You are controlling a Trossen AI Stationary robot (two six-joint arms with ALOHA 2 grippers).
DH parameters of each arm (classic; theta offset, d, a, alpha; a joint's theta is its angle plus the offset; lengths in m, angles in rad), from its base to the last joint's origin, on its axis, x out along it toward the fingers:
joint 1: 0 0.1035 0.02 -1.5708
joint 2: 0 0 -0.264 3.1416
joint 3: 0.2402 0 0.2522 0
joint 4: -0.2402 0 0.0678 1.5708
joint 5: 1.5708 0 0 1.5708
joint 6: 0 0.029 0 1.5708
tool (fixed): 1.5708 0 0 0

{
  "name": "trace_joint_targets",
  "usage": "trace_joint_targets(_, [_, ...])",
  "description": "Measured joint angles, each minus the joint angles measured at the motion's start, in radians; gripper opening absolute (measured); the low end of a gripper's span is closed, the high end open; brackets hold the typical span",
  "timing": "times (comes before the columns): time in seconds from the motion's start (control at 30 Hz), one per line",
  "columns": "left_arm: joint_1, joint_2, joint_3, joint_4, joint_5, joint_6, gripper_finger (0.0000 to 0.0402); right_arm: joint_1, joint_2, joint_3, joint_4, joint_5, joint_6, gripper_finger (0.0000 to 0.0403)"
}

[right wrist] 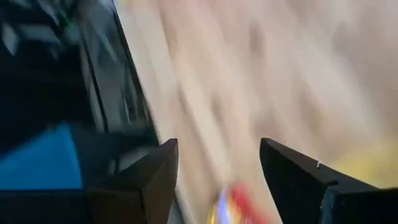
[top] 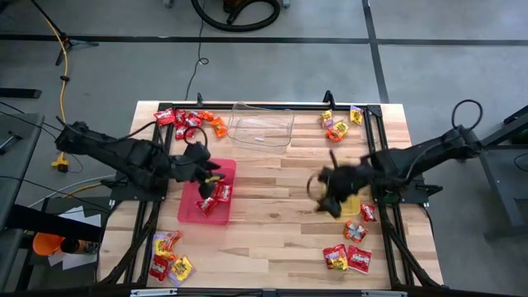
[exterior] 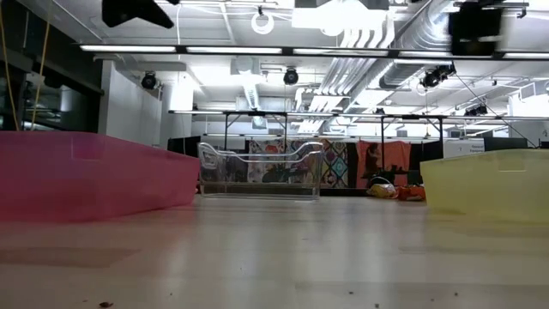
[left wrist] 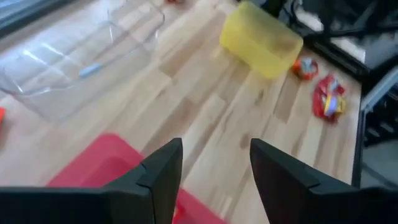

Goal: Sort candy
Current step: Put the red candy into the red bin

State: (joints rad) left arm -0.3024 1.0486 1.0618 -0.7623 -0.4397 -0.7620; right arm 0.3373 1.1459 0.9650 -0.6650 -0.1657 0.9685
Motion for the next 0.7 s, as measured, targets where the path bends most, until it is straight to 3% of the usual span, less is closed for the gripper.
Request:
trace_joint_targets(0.13, [0.025,0.004,0.0,0.03,0.019,0.039,0.0175,0.195,0.069,0.003,-0.034,-0.067,0.201,0.0222])
trace_joint_targets(0.37, [0.054,0.006,-0.001,0.027,0.034,0.041,0.0175,0.488,0.244,0.003,-0.032,-0.066,0.431,0.0222])
trace_joint_targets(0.5, [0.055,0.006,-0.001,0.028,0.034,0.05,0.0175,0.579,0.348,0.003,-0.067,-0.042,0.487,0.0222])
trace_joint_targets(0.7, [0.055,0.006,-0.001,0.028,0.034,0.04,0.0175,0.625,0.486,0.003,-0.128,-0.037,0.503,0.0222])
